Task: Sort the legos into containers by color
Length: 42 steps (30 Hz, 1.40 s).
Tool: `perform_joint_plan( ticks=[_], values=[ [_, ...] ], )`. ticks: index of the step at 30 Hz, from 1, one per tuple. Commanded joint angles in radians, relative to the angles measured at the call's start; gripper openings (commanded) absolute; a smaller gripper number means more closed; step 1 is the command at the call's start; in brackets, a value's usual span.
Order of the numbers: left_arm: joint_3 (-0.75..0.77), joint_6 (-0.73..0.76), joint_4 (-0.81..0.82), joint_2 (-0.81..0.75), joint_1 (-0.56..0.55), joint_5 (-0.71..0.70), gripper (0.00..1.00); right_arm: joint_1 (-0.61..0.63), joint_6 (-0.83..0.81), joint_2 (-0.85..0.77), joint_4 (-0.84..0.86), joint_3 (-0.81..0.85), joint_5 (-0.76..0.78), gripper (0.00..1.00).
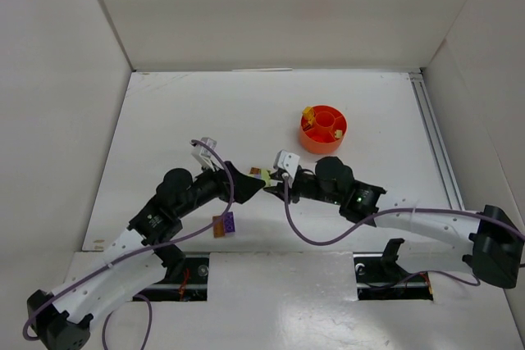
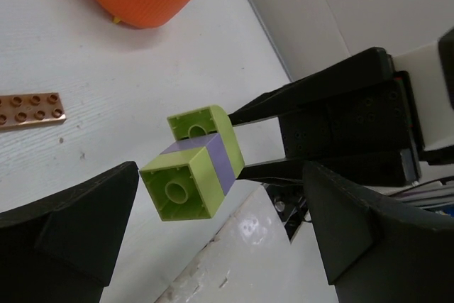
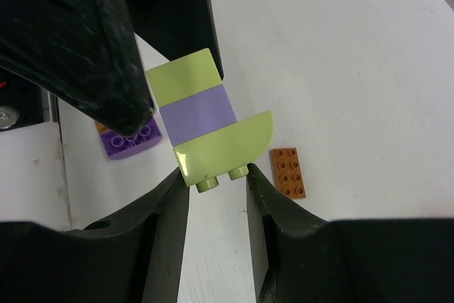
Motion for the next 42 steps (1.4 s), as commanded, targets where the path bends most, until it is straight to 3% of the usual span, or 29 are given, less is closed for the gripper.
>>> perform_joint_plan(
  ticks=[1,10,24,35,39,40,42],
  values=[
    [0.003,0.02,0.147,-0.051,0.004,0.083,1.0,-0.019,0.011,-0.053,0.027,0.036,-0.084,0.21],
    [0.045,0.03,0.147,-0.076,0.004,0.126,1.0,-0.104,0.039,-0.151,0.047,0.036,-0.195,0.21],
    [0.086,0.011,0.254,0.002,0.004,0.169,0.98,-0.104,0.039,-0.18,0.047,0.045,-0.247,0.21],
    [0.105,0.002,0.236,0.051,0.004,0.169,0.59,-0.104,0.03,-0.171,0.075,0.063,-0.256,0.21],
    [0.114,0.011,0.226,0.051,0.004,0.178,0.38,-0.104,0.03,-0.171,0.075,0.063,-0.232,0.21],
    [0.114,0.011,0.226,0.051,0.004,0.178,0.27,-0.104,0.03,-0.171,0.075,0.063,-0.221,0.21],
    [0.114,0.011,0.217,0.051,0.004,0.178,0.16,-0.104,0.03,-0.171,0.075,0.063,-0.221,0.21]
  ],
)
